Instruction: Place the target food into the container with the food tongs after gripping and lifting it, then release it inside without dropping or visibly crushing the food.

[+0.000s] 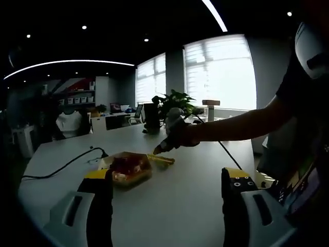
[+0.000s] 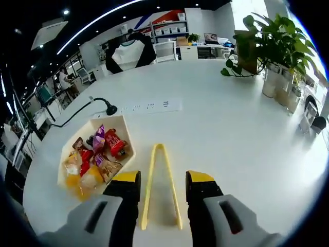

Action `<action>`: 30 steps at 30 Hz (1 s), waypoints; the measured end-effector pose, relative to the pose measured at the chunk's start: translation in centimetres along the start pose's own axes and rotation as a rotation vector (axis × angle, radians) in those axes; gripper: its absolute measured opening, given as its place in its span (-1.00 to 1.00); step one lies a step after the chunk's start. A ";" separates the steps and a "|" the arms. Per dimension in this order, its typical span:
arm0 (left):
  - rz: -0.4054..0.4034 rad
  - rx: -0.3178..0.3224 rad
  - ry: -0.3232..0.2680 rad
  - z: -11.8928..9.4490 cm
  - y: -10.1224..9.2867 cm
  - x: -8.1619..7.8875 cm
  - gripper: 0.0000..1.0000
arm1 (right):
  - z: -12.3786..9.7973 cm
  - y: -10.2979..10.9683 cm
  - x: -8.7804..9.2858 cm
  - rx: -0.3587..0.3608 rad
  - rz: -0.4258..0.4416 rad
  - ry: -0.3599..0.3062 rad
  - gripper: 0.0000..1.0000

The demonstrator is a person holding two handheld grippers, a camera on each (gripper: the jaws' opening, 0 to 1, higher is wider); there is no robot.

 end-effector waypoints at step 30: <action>-0.002 -0.158 -0.134 0.2 2.9 -2.1 1.00 | -13.3 5.3 1.2 -0.057 -0.128 -0.587 0.20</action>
Point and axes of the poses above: the point that each gripper's makers call its tool centre point, and the gripper's own axes: z roughly forward along the fingers, y roughly to its left, x roughly out of its underside, the point moved 2 cm from there along -z, roughly backward along the fingers, and after that the axes turned 4 degrees about -z, right-handed, at the moved point
